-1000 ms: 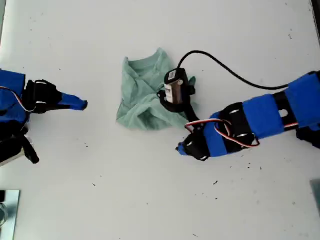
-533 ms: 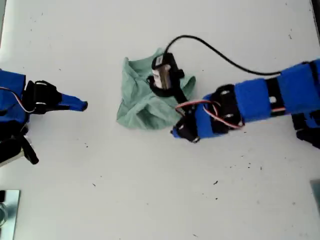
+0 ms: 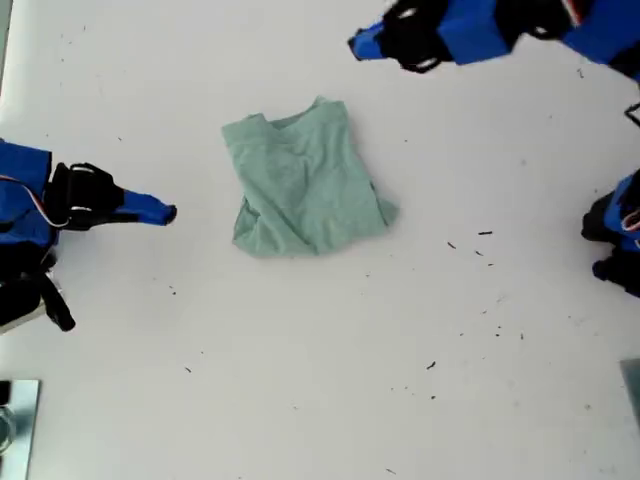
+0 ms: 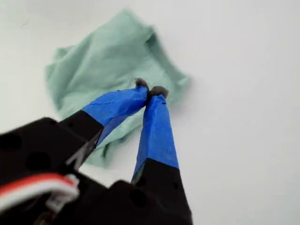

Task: Fold t shirt

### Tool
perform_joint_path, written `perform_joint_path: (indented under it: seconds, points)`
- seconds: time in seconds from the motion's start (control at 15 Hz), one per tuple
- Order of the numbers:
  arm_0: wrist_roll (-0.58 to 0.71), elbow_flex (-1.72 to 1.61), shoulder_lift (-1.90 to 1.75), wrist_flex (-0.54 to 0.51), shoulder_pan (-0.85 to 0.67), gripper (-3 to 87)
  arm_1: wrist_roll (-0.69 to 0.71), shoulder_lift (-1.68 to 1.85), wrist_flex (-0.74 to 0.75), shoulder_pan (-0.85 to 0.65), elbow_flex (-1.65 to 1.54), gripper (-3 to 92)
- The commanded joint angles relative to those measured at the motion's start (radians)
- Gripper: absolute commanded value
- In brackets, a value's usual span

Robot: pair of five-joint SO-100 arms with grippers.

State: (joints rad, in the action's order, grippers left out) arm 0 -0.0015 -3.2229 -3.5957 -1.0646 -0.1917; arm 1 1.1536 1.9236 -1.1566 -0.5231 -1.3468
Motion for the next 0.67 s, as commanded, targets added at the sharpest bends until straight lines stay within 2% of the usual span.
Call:
perform_joint_path:
  seconds: [0.0, 0.2, 0.33, 0.4, 0.47, 0.6]
  points:
    - [-0.008, -0.006, -0.006, 0.017, 0.012, 4.6, -0.153, 0.436, 0.069, 0.083, -0.502, 1.9]
    - [-0.008, -0.006, -0.006, 0.017, 0.054, 10.9, -0.388, 0.985, 0.089, 0.16, -1.152, 1.9]
    - [-0.008, -0.006, -0.006, 0.017, 0.114, 11.7, -0.52, 1.347, 0.011, 0.206, -1.46, 1.9]
    - [-0.008, -0.006, -0.006, 0.017, 0.133, 11.7, -0.594, 1.555, -0.095, 0.227, -1.595, 1.9]
    - [-0.008, -0.006, -0.006, 0.017, 0.147, 11.7, -0.675, 1.582, -0.179, 0.241, -1.678, 1.9]
    - [-0.006, -0.006, -0.006, 0.017, 0.158, 11.8, -0.778, 1.542, -0.216, 0.273, -1.743, 6.0]
